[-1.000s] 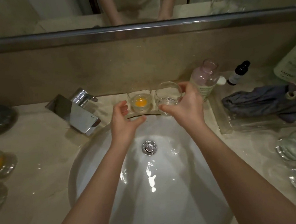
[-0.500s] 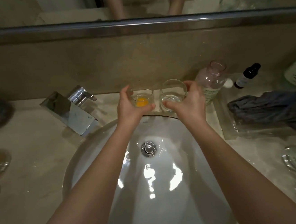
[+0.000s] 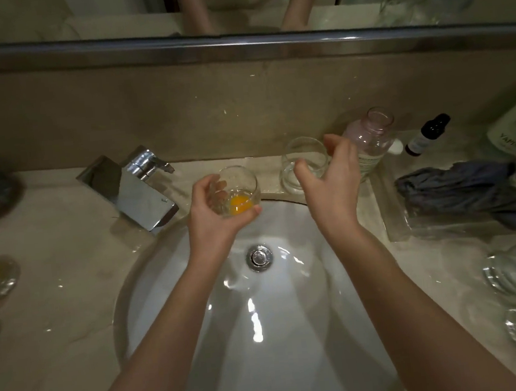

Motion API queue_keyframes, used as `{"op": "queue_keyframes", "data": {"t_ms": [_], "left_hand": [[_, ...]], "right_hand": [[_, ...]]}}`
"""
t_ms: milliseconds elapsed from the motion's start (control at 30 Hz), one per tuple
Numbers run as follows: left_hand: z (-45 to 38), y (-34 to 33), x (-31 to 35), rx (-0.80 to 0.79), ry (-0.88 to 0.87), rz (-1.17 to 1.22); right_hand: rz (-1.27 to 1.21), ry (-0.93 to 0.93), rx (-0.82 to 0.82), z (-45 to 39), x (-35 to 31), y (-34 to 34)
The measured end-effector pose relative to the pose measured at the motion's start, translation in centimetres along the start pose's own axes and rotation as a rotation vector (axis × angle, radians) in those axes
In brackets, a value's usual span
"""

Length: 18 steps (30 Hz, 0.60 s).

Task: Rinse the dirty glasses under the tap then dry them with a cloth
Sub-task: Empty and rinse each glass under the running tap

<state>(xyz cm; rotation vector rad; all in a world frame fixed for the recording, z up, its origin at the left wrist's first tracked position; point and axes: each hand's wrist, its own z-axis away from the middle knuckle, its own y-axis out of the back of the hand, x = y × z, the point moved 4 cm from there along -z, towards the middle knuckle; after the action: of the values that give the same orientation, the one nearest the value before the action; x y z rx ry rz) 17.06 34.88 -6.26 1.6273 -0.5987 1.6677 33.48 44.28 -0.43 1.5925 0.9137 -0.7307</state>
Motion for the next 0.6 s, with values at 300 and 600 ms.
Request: {"op": "queue_keyframes", "data": {"t_ms": [300,600], "left_hand": [[4.4,5.7,-1.7,-0.019,0.144,0.049],[5.3,9.9,-2.4,0.014,0.156,0.06]], "right_hand": [[-0.271,-0.052,-0.295,1.8,-7.0,-5.8],[-0.35,-0.166,-0.619,3.8,-8.6,-13.0]]}}
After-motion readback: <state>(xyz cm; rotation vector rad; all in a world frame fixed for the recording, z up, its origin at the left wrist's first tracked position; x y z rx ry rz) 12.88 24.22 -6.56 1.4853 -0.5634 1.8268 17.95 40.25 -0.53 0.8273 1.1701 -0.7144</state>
